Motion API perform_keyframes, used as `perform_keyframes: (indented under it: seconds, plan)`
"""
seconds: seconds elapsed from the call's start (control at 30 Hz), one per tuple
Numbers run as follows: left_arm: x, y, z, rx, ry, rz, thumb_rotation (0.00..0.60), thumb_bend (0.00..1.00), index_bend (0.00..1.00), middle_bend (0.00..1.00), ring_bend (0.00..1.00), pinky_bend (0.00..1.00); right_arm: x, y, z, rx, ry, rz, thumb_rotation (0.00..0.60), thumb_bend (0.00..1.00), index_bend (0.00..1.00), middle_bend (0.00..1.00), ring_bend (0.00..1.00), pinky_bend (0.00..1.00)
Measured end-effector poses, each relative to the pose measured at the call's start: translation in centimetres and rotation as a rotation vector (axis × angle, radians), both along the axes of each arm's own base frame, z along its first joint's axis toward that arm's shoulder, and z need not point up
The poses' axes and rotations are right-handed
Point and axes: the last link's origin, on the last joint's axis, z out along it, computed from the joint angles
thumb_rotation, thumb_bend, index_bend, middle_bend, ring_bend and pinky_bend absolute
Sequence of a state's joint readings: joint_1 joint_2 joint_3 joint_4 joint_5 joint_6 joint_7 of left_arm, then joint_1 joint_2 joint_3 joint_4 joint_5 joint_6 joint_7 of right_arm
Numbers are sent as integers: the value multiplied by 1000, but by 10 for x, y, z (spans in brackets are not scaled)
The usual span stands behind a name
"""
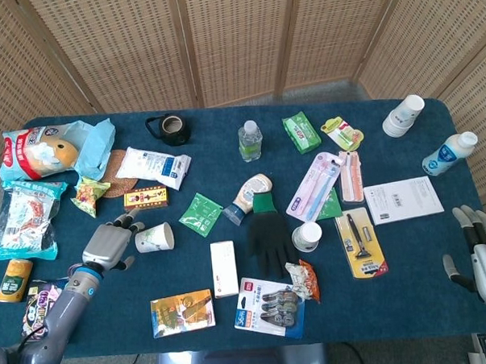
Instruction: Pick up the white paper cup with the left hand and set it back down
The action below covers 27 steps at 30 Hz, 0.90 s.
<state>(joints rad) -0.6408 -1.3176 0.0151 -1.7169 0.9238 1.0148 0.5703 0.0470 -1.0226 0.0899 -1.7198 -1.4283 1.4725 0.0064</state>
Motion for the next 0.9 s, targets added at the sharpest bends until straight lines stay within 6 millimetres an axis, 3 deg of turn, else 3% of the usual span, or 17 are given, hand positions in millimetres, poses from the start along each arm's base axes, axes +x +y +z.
perform_keyframes:
  seconds: [0.9]
  plan:
    - [15,-3,-19,75,-51,37,600,362,260,120,248,466,-1,1,-2,34,-13,5,600,475,1,0,0,0]
